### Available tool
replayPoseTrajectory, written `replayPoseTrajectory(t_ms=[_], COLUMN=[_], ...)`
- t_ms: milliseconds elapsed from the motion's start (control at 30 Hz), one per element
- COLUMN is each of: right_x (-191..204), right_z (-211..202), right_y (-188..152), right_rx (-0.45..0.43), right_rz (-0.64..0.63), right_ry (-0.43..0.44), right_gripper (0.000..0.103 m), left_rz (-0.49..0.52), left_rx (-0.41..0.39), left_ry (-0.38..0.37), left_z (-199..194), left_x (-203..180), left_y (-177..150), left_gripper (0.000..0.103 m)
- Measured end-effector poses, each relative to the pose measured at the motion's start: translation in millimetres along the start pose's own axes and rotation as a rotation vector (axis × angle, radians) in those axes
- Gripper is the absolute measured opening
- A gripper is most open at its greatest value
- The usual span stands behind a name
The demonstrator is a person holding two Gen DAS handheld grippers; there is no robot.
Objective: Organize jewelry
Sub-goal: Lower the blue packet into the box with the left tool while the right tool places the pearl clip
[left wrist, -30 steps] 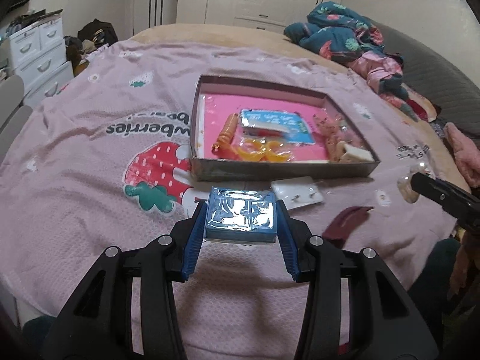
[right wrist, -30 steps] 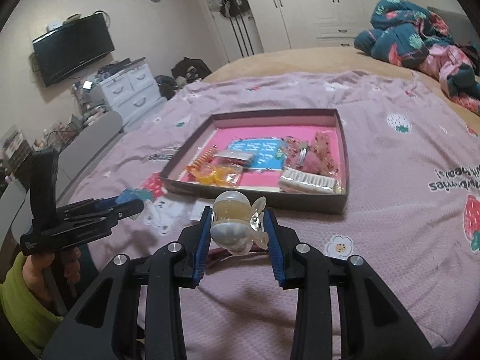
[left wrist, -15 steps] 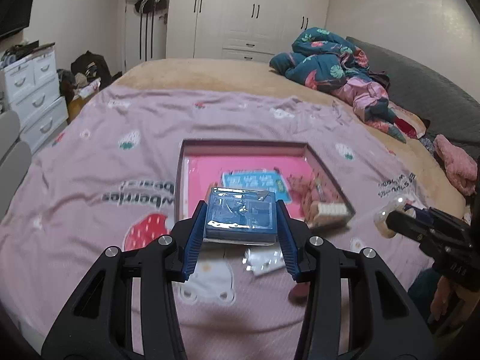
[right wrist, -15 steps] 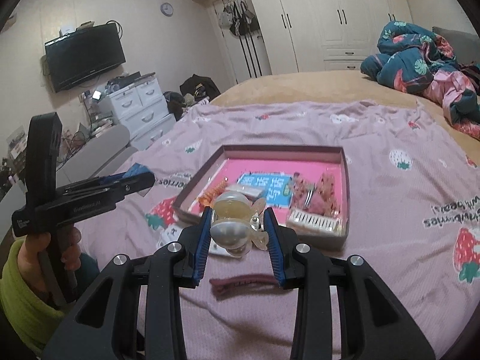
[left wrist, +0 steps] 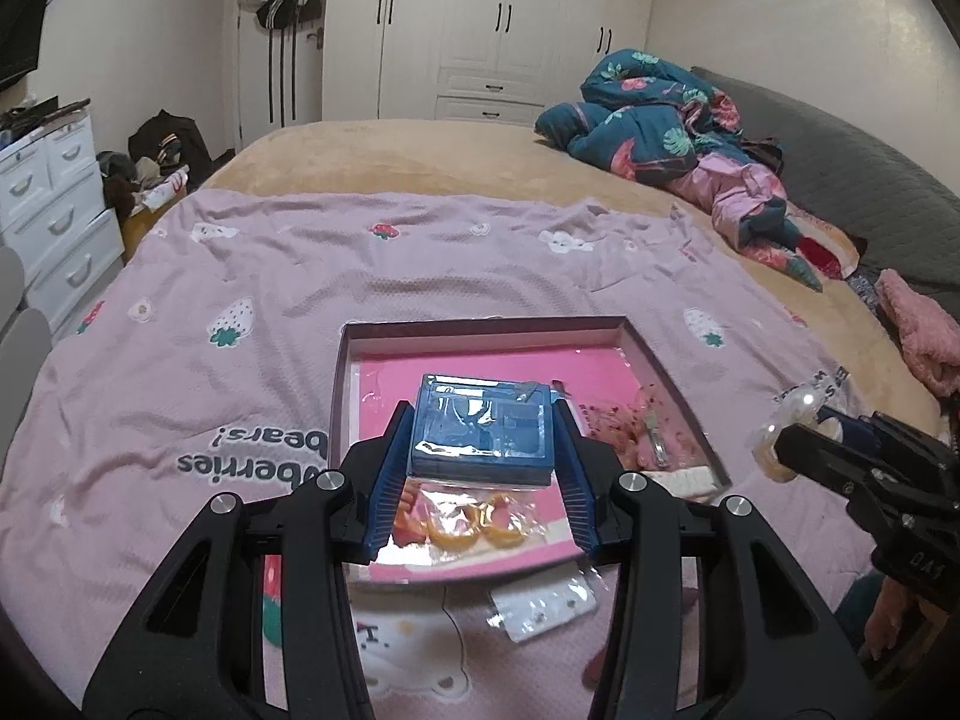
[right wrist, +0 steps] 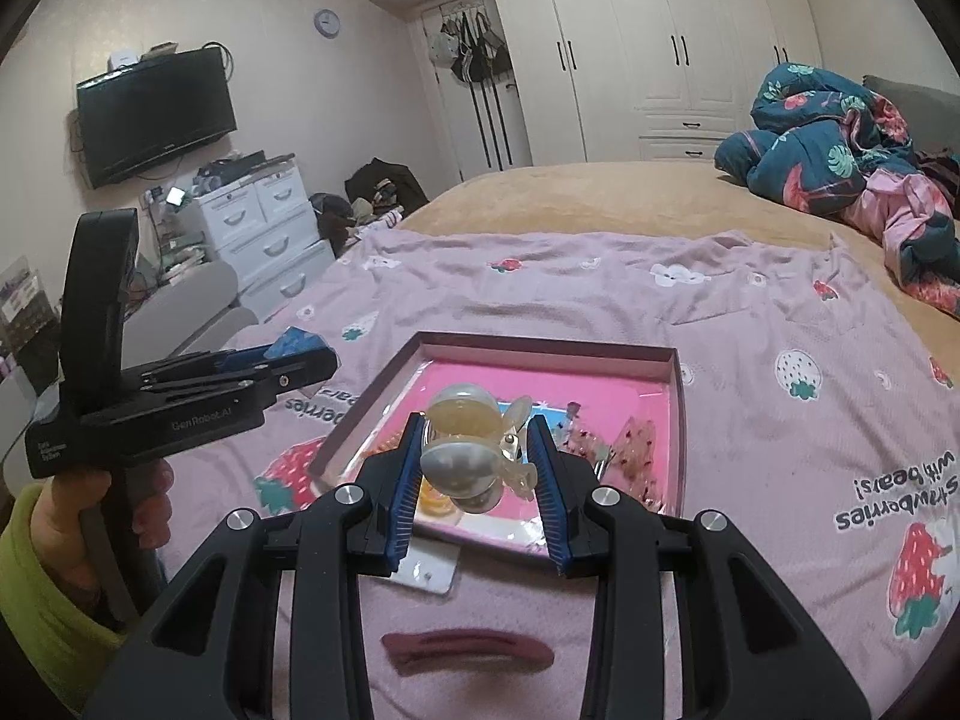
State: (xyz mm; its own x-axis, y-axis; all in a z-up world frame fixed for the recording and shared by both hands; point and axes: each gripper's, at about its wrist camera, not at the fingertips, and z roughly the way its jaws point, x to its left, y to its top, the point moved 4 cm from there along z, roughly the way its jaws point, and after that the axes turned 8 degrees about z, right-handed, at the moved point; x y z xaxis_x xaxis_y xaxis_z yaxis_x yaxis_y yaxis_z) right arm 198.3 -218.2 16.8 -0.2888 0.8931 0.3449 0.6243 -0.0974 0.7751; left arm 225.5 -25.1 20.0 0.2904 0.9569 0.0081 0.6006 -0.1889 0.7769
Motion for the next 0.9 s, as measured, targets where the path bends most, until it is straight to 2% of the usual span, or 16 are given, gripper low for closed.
replayPoseTrajectory(t_ms=[500,900], right_x=[-5.7,7.7], right_z=[68.7,118.4], right_y=[-4.3,-35.1], right_rx=[0.093,0.218], right_rz=[-0.018,-0.056], right_ry=[-0.036,-0.027], right_gripper=[0.033,0.033], left_rz=[-0.068,-0.051], left_rx=[0.119,0.183], left_ry=[0.041,0.052], left_z=[69.7,96.6], left_x=[40.9,46.0], left_y=[-17.9,-29.7], left_gripper=[0.037,0.037])
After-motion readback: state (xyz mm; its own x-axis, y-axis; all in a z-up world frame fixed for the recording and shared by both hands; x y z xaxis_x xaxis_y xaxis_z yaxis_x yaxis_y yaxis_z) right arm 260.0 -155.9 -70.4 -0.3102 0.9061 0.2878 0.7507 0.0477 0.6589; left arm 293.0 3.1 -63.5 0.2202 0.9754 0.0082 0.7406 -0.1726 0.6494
